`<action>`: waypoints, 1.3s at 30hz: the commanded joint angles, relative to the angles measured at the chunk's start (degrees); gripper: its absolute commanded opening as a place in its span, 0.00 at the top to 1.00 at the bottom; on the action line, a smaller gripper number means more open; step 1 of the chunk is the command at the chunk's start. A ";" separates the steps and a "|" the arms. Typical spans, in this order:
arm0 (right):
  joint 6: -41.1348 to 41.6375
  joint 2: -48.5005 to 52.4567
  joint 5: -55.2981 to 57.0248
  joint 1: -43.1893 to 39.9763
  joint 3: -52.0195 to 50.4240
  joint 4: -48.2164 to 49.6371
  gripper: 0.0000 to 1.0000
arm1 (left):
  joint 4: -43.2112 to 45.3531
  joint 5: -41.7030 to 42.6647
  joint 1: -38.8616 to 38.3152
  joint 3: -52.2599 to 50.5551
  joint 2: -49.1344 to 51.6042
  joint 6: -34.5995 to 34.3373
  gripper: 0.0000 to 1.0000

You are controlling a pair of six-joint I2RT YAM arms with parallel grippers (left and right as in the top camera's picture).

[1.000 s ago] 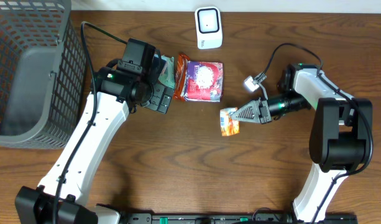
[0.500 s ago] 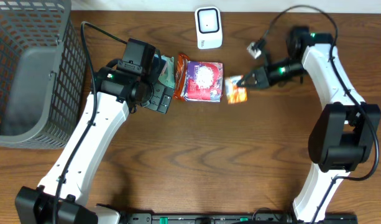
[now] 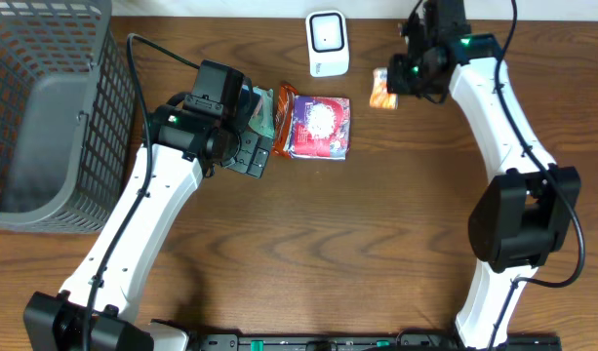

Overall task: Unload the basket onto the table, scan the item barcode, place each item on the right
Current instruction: 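Lift the tissue pack up to the white scanner with the right gripper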

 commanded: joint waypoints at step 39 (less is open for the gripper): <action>-32.92 16.11 35.71 16.00 1.68 47.71 0.99 | -0.17 0.33 0.17 0.66 0.11 -0.74 0.02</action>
